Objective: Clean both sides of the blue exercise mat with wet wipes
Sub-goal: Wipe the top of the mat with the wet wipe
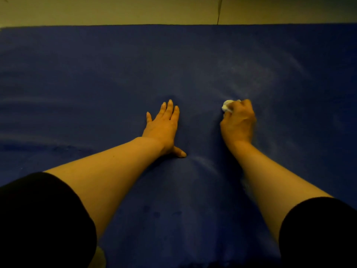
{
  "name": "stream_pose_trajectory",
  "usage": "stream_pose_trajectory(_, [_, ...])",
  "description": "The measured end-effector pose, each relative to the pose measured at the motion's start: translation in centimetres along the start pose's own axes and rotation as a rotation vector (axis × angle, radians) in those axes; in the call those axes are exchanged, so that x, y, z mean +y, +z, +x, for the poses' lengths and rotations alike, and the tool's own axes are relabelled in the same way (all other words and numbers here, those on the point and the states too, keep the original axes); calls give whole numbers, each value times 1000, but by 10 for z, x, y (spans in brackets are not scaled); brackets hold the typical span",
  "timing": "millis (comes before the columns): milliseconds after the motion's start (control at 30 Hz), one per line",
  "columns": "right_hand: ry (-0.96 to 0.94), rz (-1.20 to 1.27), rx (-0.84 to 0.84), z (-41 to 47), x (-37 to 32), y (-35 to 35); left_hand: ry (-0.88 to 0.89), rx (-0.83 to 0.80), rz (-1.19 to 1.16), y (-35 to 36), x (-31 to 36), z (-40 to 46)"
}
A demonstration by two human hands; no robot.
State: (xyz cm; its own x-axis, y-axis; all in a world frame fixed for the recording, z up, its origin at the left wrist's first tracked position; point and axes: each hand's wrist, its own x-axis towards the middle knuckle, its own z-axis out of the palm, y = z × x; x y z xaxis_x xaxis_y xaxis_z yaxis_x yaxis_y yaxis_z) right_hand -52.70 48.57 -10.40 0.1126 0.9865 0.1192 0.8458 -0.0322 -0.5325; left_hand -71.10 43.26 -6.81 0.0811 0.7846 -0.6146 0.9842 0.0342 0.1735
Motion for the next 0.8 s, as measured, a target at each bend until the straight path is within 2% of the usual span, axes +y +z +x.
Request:
stream_pose_trajectory(67, [49,14,35,-7,-17,10,-3,6,2,1,1,0])
stream_pose_trajectory(133, [-65,64,0,-19,-40,23,-2,13,-3,2,0,0])
stream_pose_trajectory(200, [-233,88,-114,-30,-52,32,2,16,-20,1,-1,0])
stream_pose_trajectory(267, [-283,90,-197,-23,-50,30,6,14,-38,1,-2,1])
stream_pose_trajectory(333, [-217,95,-180,-7,-38,22,10,13,-33,1,-2,1])
stream_pose_trajectory(467, [64,27,-65,22,-15,4,5,10,-29,1,-1,0])
stream_pose_trajectory(533, [95,-12,-31,19,-20,9,0,12,-27,1,-1,1])
stream_pose_trajectory(633, [-59,42,-34,0,-42,25,0,25,-31,3,-1,1])
stream_pose_trajectory(733, [-267,81,-151,-11,-50,33,5,26,-49,2,-2,1])
stream_pose_trajectory(800, [-322,69,-212,-1,-43,28,9,23,-48,1,-2,1])
